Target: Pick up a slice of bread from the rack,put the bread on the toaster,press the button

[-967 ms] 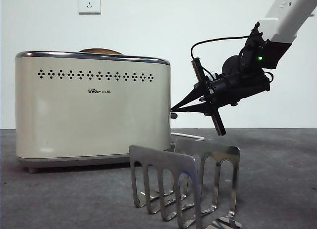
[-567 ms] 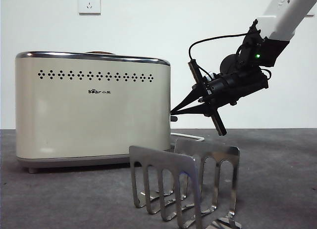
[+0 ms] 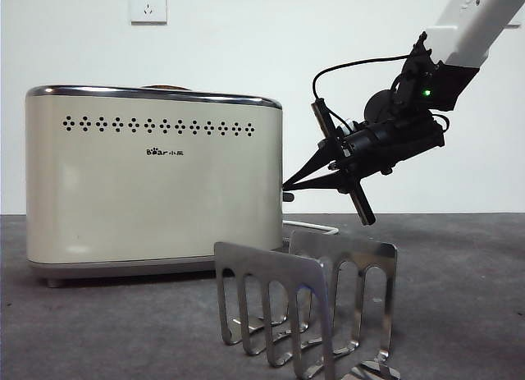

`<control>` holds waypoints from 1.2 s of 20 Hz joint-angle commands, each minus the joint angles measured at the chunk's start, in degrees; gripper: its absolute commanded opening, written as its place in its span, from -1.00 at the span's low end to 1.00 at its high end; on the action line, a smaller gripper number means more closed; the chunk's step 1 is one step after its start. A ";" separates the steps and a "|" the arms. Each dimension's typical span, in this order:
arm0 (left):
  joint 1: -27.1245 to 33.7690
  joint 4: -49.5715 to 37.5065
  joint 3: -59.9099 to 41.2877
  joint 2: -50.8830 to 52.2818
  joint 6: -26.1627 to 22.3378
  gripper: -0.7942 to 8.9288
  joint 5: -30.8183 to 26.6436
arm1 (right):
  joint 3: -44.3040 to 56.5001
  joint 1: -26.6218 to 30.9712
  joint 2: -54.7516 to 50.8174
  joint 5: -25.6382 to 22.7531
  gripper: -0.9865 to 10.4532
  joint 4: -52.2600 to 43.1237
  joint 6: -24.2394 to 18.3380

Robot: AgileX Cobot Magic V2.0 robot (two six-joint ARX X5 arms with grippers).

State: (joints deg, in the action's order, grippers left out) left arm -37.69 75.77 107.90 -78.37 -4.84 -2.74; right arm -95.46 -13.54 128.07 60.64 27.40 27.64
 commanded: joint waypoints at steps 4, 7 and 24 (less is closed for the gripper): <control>-0.11 -0.11 -0.24 0.28 0.55 -0.85 0.20 | -1.07 -0.28 2.91 -3.56 -0.84 3.61 0.33; -0.11 -0.09 -0.24 0.28 0.55 -0.85 0.20 | -5.44 -0.39 2.91 -3.96 -0.84 7.80 -1.55; -0.11 -0.11 -0.24 0.28 0.07 -0.85 0.17 | -39.06 -3.82 2.89 -16.72 -0.84 43.30 -18.80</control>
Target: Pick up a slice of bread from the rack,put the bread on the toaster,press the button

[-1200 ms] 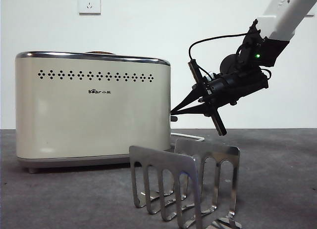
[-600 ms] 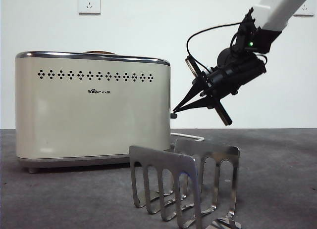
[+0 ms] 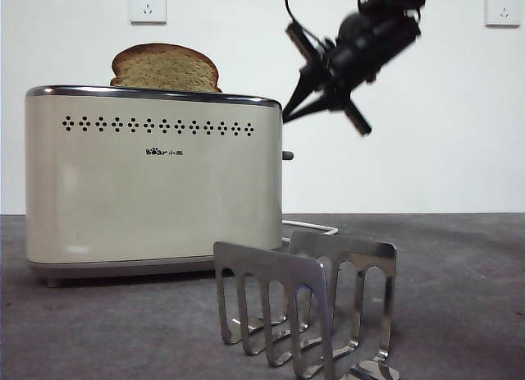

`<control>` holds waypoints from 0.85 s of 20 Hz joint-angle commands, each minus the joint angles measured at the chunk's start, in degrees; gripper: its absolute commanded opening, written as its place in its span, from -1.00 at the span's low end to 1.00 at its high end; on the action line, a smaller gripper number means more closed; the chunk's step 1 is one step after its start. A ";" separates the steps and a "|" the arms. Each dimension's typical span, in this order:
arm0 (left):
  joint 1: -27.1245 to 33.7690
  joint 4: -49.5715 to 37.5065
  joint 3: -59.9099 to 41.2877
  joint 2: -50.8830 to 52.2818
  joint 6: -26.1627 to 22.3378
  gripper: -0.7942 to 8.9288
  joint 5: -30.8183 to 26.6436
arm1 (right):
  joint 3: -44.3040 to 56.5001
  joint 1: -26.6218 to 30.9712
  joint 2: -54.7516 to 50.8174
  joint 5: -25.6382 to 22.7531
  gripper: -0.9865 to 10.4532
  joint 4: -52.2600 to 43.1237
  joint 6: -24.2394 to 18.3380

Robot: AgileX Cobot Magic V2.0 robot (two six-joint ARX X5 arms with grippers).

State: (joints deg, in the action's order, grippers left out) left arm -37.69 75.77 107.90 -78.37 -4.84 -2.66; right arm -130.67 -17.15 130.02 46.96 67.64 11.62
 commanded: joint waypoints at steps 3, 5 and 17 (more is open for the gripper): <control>0.13 -0.11 -0.24 0.28 -1.46 -0.85 0.07 | -13.68 -0.96 0.59 -12.26 -0.84 11.34 -4.57; 0.46 -0.11 -0.24 0.28 -1.64 -0.85 0.07 | -17.90 -1.99 -1.86 -15.17 -0.84 11.30 -2.95; 0.70 -0.15 -0.22 0.26 -1.36 -0.84 0.09 | -4.24 -17.86 -40.44 -58.71 -0.83 11.45 -5.95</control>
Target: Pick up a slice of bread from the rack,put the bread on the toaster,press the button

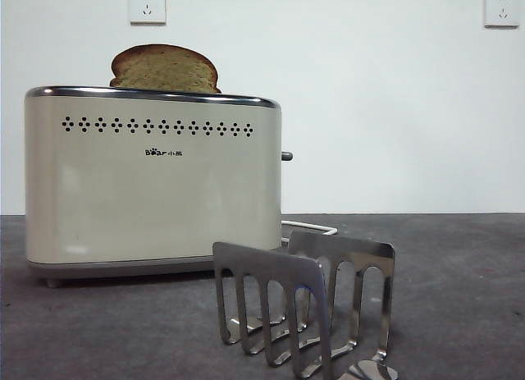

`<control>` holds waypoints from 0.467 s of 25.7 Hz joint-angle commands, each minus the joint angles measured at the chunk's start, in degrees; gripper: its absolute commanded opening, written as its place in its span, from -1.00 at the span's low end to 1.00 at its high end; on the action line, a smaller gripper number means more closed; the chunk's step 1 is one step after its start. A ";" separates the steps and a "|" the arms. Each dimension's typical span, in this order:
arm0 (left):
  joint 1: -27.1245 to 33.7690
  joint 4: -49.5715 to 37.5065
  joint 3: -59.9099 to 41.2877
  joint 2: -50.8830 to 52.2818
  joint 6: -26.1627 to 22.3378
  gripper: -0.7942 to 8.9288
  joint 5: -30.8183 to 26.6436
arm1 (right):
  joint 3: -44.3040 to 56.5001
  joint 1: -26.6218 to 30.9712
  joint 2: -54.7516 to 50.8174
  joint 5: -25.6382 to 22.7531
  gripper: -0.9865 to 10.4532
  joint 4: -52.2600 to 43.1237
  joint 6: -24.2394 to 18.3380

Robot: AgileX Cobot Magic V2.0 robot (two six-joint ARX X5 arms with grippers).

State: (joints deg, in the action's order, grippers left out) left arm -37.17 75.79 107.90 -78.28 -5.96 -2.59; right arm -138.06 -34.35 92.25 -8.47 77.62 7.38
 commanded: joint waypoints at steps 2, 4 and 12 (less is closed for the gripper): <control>0.17 -0.17 -0.22 0.17 -0.24 -0.84 0.02 | 4.42 -0.55 -6.88 -4.63 -0.83 1.42 -1.46; 0.66 -0.24 -0.22 0.20 -0.24 -0.84 -0.02 | 3.63 -0.37 -9.16 -6.38 -0.83 1.40 -1.46; 5.16 -3.96 -6.60 5.11 -0.24 -0.84 1.20 | 1.60 0.31 -10.38 -17.31 -0.83 1.40 -1.46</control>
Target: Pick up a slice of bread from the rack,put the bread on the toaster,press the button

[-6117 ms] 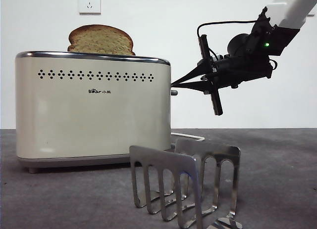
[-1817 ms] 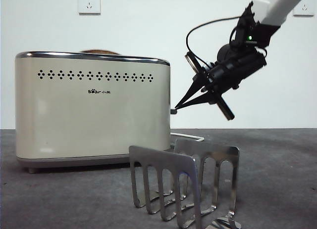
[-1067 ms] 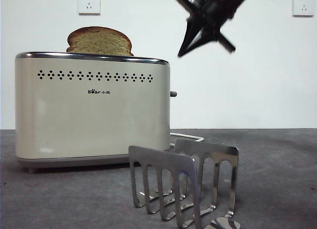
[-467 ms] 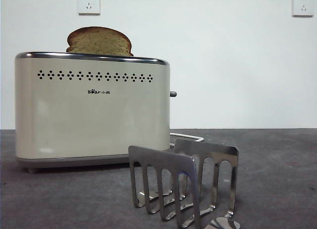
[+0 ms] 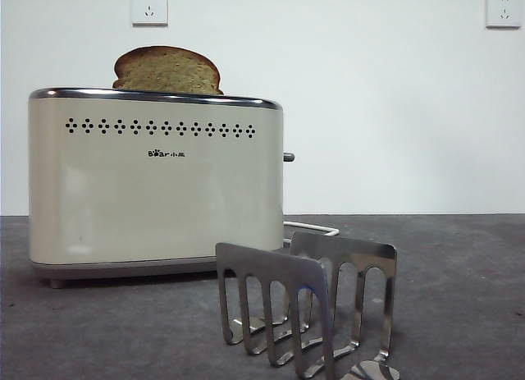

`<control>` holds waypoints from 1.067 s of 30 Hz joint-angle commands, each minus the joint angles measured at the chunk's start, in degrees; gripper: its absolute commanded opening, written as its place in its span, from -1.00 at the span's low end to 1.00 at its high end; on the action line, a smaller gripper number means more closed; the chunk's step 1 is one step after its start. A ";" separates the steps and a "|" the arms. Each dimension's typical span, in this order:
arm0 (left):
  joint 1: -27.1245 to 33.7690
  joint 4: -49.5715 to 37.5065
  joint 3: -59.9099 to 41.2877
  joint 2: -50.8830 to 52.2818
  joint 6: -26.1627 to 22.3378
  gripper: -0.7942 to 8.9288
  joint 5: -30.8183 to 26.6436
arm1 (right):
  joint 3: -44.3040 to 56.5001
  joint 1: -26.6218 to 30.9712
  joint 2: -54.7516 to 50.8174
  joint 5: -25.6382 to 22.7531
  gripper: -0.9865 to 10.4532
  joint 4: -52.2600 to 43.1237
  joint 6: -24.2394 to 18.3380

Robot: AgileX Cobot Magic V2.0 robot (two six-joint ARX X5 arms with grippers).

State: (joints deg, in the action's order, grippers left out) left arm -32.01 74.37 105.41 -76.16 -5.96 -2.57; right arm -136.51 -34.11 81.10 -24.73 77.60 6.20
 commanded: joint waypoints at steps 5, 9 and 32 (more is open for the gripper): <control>7.50 -26.67 -26.75 17.33 -0.44 -0.84 10.29 | 0.07 0.07 1.36 -1.05 -0.83 1.42 -0.28; 18.47 -49.68 -48.59 31.78 0.31 -0.84 17.00 | 0.07 0.11 1.90 -1.31 -0.83 1.42 -0.28; 31.89 -67.45 -104.98 75.97 7.08 -0.84 5.53 | 0.07 0.07 2.78 -1.88 -0.83 1.40 -0.28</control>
State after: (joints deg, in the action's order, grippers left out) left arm -0.30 6.83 1.04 -0.51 0.16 3.11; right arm -136.55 -34.06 83.83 -26.41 77.62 6.17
